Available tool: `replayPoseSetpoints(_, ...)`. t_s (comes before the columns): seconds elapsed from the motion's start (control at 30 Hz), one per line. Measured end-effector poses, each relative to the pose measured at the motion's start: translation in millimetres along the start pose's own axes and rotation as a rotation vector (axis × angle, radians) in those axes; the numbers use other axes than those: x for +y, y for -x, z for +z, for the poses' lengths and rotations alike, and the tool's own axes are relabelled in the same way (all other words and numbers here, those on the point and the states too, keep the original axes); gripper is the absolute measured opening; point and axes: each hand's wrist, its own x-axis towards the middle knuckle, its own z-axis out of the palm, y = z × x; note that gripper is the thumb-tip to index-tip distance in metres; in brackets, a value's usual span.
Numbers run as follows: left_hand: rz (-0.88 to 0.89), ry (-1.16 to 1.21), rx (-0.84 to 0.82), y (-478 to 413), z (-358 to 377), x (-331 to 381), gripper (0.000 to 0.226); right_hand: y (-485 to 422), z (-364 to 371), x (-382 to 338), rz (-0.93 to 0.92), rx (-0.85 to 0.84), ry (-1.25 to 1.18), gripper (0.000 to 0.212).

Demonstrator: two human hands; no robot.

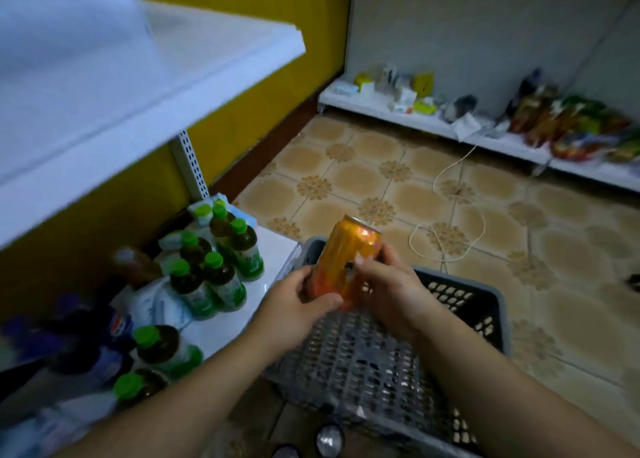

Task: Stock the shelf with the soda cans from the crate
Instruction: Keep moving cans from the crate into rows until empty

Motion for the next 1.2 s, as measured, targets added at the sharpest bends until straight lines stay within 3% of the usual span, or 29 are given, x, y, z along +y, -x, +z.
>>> replayPoseSetpoints(0.13, 0.084, 0.033, 0.126, 64.5, -21.1, 51.9, 0.049, 64.3, 56.6, -60.3, -0.178, 0.059, 0.319, 0.053)
replayPoseSetpoints(0.3, 0.156, 0.129, 0.154, 156.4, -47.2, 110.7, 0.050, 140.8, 114.4, -104.1, -0.384, -0.006, 0.306, 0.041)
replayPoseSetpoints(0.37, 0.231, 0.113, 0.248, 188.8, -55.7, 130.9, 0.050, 168.6, 141.2, -120.6, -0.464, -0.061, 0.324, 0.045)
replayPoseSetpoints(0.43, 0.289, 0.108, 0.343, 220.7, -64.2, 148.9, 0.059, 193.4, 167.4, -135.6, -0.519, -0.088, 0.461, 0.071)
replayPoseSetpoints(0.47, 0.296, 0.120, 0.373, 235.3, -69.6, 153.4, 0.061, 206.7, 179.7, -142.0, -0.531, -0.090, 0.521, 0.079)
replayPoseSetpoints(0.6, 0.320, 0.095, 0.417, 295.9, -99.3, 164.3, 0.052, 249.1, 219.1, -152.2, -0.572, -0.201, 0.464, 0.065)
replayPoseSetpoints(0.73, 0.377, 0.106, 0.583, 347.6, -124.1, 170.4, 0.060, 276.4, 266.0, -146.2, -0.584, -0.278, 0.582, 0.090)
replayPoseSetpoints(0.83, 0.351, 0.151, 0.590, 381.1, -139.7, 167.2, 0.064, 292.5, 296.2, -141.3, -0.614, -0.328, 0.562, 0.073)
replayPoseSetpoints(0.9, 0.345, 0.165, 0.595, 400.9, -151.8, 163.3, 0.054, 298.9, 313.9, -134.7, -0.587, -0.419, 0.492, 0.066)
replayPoseSetpoints(1.07, 0.293, 0.110, 0.718, 443.8, -178.7, 144.9, 0.059, 315.5, 364.4, -114.9, -0.609, -0.504, 0.644, 0.077)
replayPoseSetpoints(1.2, 0.229, 0.026, 0.781, 478.4, -206.1, 121.8, 0.053, 324.8, 399.6, -91.7, -0.612, -0.592, 0.612, 0.065)
